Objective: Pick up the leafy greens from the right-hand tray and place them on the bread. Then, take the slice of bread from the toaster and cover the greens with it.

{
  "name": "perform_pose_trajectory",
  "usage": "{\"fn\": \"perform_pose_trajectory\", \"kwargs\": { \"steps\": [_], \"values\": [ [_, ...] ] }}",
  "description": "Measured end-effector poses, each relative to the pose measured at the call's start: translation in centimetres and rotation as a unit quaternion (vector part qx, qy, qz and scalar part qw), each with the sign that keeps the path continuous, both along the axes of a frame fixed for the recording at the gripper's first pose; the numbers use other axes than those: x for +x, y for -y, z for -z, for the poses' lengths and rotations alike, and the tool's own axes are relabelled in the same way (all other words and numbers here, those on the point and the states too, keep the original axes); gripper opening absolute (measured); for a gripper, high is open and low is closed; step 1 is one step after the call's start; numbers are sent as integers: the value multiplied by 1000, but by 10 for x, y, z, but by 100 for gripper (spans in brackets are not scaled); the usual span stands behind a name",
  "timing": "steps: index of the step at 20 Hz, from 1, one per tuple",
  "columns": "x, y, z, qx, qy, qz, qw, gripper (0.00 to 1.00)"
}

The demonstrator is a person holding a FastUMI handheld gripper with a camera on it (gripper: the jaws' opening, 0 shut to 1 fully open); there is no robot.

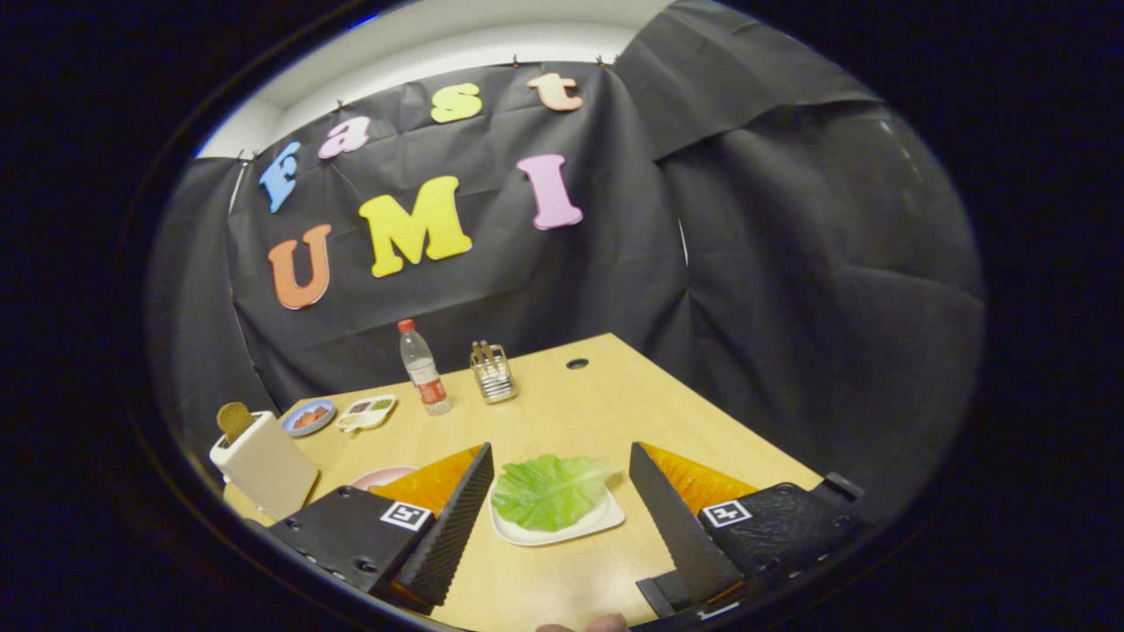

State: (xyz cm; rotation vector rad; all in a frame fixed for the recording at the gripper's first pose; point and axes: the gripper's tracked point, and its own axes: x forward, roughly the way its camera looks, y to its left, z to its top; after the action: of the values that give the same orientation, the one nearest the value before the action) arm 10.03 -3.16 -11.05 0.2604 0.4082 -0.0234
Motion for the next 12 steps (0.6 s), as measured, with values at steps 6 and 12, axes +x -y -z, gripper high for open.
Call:
{"fn": "perform_pose_trajectory", "kwargs": {
  "steps": [6,12],
  "values": [
    [53,18,52,33,-75,18,996,96],
    [79,13,93,72,-124,28,989,96]
  ]
}}
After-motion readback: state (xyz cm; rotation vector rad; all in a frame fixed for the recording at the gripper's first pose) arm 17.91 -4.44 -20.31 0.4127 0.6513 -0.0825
